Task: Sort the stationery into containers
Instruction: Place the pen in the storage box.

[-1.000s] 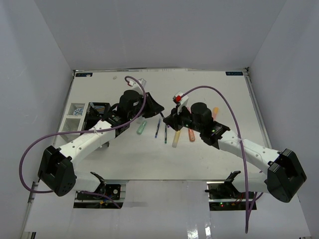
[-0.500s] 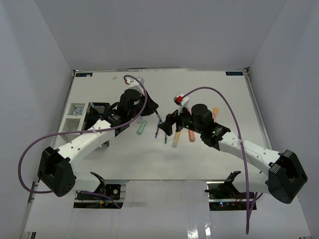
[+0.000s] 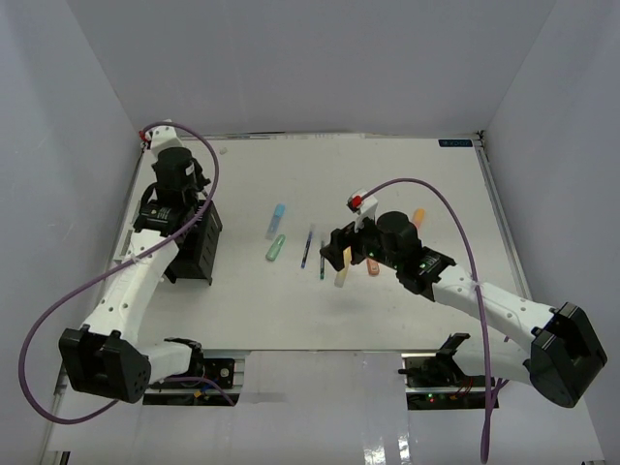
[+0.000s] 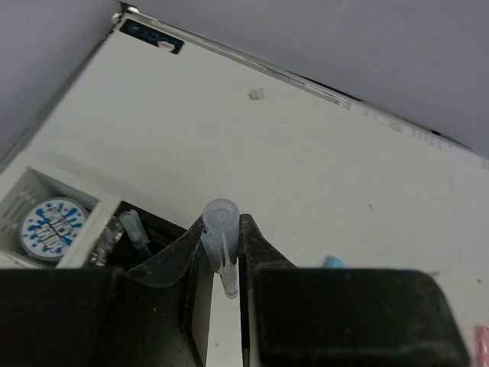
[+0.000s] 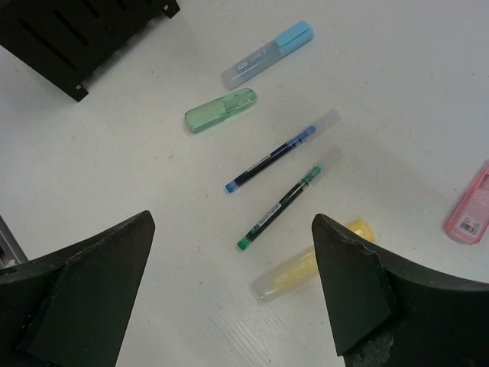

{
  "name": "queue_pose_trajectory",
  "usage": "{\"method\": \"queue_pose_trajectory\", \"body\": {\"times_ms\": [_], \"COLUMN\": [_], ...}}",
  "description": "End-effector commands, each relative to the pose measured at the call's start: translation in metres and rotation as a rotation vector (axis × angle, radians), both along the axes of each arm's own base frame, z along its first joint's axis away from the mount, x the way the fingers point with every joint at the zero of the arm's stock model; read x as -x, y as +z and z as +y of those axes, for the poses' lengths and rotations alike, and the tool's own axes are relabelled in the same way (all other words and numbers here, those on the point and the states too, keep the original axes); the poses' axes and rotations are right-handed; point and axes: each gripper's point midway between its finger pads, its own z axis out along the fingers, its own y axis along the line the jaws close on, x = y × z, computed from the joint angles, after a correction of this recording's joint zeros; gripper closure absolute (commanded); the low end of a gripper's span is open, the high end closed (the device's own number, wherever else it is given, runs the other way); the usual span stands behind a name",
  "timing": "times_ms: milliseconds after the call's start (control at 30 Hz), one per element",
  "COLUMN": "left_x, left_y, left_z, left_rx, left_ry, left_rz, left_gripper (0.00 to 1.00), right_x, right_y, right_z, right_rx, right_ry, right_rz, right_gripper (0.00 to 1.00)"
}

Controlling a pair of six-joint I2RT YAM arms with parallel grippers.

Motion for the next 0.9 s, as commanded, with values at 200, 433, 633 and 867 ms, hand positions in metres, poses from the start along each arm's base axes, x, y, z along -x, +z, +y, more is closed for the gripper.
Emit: {"method": "queue_pose_trajectory", "body": {"times_ms": [200, 433, 633, 867], "left_x": [-0.009, -0.017, -0.013, -0.008], "left_y": [-0.016, -0.056, -0.072, -0.073], "left_z": [0.064, 0.072, 0.073, 0.070], "left_rx": [-0.046, -0.027, -0.023, -0.014], "left_ry": [0.123, 0.139, 0.143, 0.127], "left_rz": [0.024, 0.091, 0.124, 0.131], "left_gripper": [0.96, 0.91, 0.77, 0.54], "right_x": [0.008, 0.012, 0.011, 0.009], "right_y": [-0.010, -0.027, -0.037, -0.049], "right_z": [0.000, -0.002, -0.002, 0.001], "right_rx": [0.004, 0.036, 0.044, 0.064], "right_ry": [0.026, 0.032, 0.014, -0.003], "right_rz": [0.024, 0.057, 0.094, 0.159], "right_gripper": [0.10, 0.10, 0.10, 0.10]}}
